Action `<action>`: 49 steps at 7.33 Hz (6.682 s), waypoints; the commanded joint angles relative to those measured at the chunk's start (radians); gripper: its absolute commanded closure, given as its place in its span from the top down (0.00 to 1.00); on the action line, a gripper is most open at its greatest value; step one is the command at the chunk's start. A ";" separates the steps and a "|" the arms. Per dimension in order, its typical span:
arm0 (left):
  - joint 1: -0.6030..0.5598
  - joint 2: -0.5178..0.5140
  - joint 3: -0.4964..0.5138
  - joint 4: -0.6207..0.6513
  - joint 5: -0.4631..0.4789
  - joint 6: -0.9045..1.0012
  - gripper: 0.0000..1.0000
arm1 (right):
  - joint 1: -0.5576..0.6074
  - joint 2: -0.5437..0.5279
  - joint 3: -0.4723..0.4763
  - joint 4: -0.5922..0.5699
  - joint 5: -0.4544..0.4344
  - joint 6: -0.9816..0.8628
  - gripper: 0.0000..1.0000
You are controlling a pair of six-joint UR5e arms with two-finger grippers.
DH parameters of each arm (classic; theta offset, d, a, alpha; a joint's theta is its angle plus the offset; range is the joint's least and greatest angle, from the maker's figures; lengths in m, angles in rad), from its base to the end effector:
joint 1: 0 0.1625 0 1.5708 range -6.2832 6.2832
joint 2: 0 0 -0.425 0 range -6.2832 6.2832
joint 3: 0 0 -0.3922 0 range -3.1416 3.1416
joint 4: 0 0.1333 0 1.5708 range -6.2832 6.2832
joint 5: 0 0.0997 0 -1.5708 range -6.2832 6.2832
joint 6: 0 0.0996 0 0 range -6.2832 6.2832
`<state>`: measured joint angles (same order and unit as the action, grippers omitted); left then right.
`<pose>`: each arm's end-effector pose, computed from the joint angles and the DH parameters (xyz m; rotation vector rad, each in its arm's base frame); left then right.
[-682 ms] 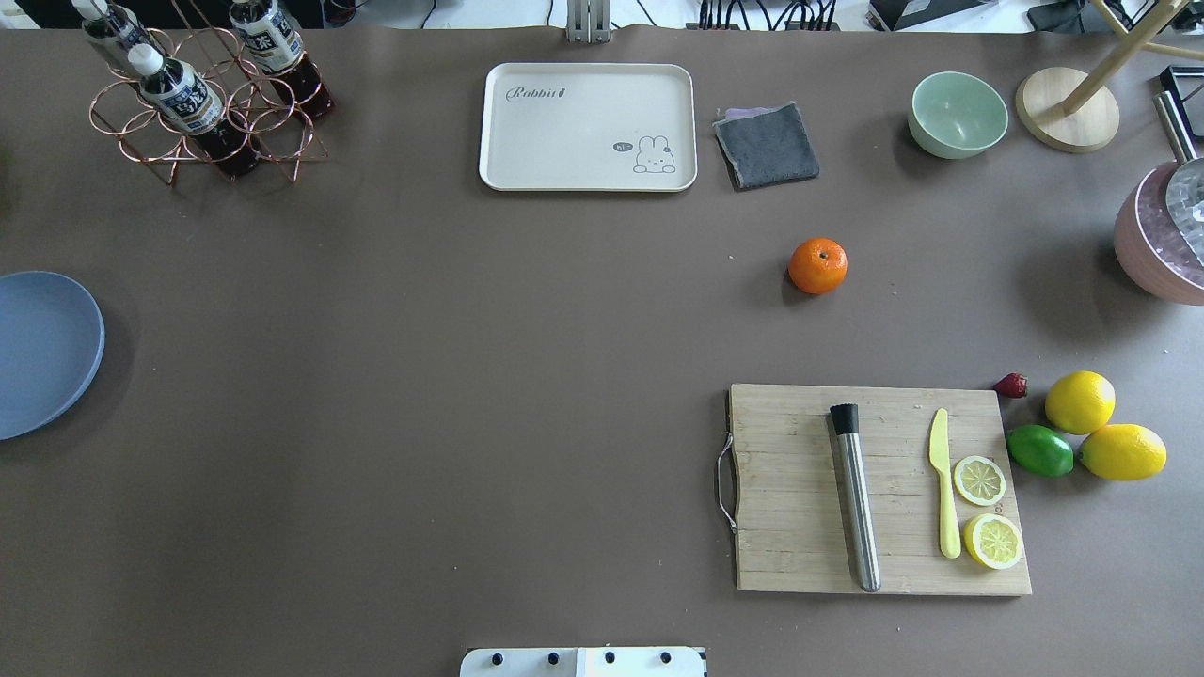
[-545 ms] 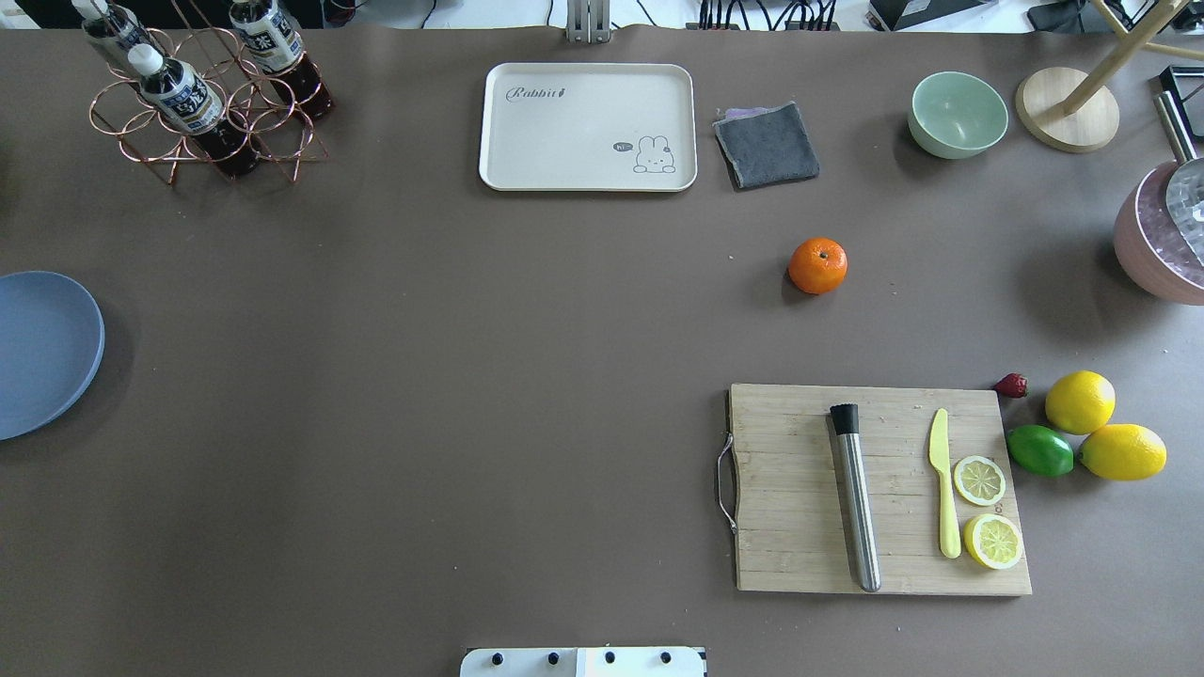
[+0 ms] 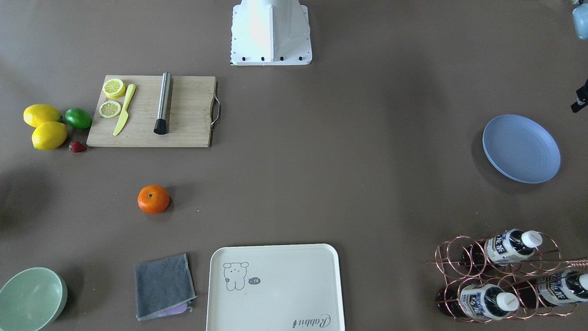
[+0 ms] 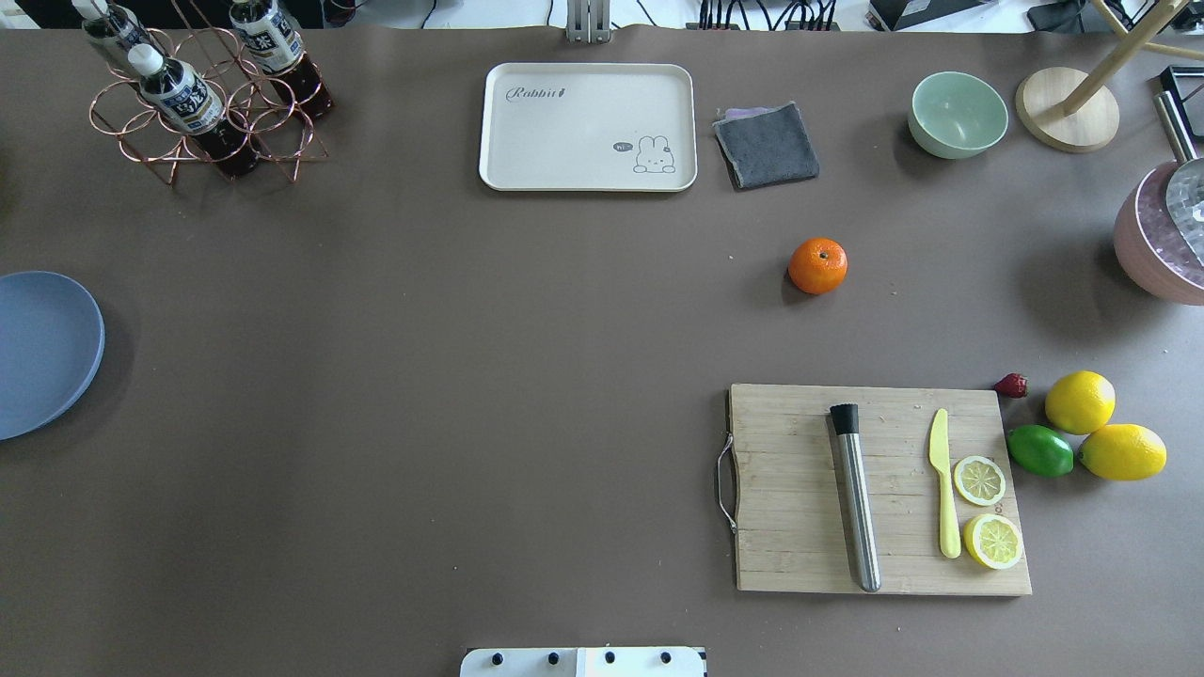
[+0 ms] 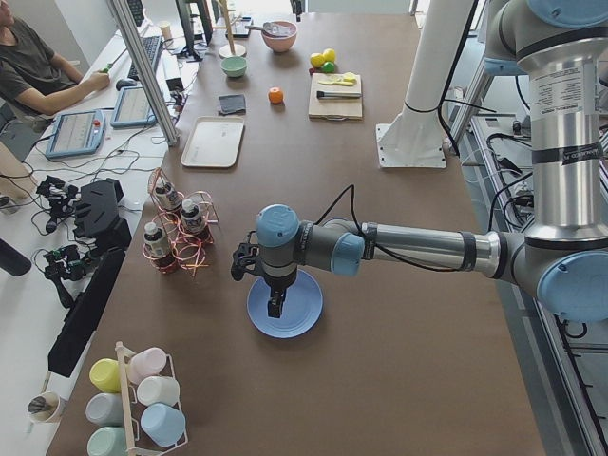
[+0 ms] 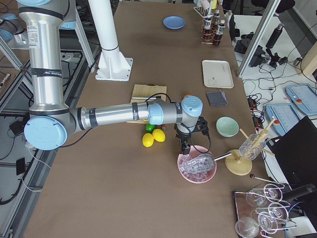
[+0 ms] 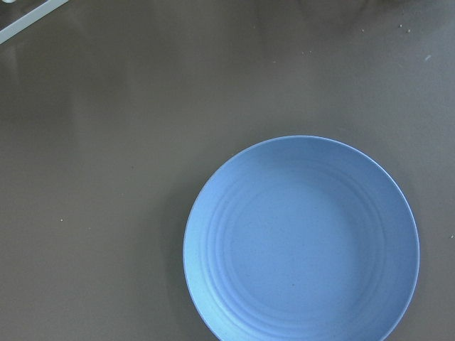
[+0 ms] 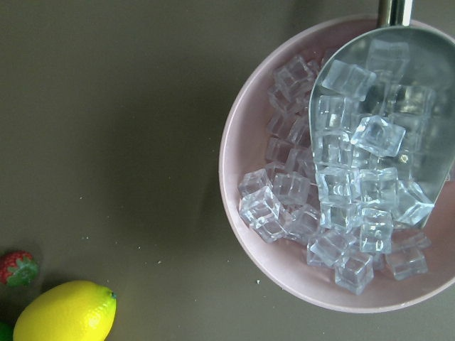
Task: Pick orange to plate
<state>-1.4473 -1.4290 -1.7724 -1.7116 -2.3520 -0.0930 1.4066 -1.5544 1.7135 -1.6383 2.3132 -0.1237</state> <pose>-0.0081 -0.4476 0.6092 0.1051 0.7947 0.1072 -0.0167 -0.5043 0.5893 0.0726 -0.7466 -0.3083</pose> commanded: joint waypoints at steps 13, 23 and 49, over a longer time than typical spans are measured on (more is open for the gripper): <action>0.004 0.005 0.002 0.003 -0.104 -0.005 0.97 | -0.020 -0.009 -0.003 0.000 0.002 0.007 1.00; -0.001 0.033 -0.004 -0.063 -0.049 -0.004 0.98 | -0.038 -0.007 0.001 0.000 0.005 0.006 1.00; 0.180 -0.139 0.524 -0.632 0.030 -0.261 0.00 | -0.143 0.008 0.037 0.003 0.038 0.009 1.00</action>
<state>-1.2671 -1.5679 -1.2231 -2.3311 -2.3125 -0.3129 1.2695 -1.5547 1.7405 -1.6363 2.3516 -0.1201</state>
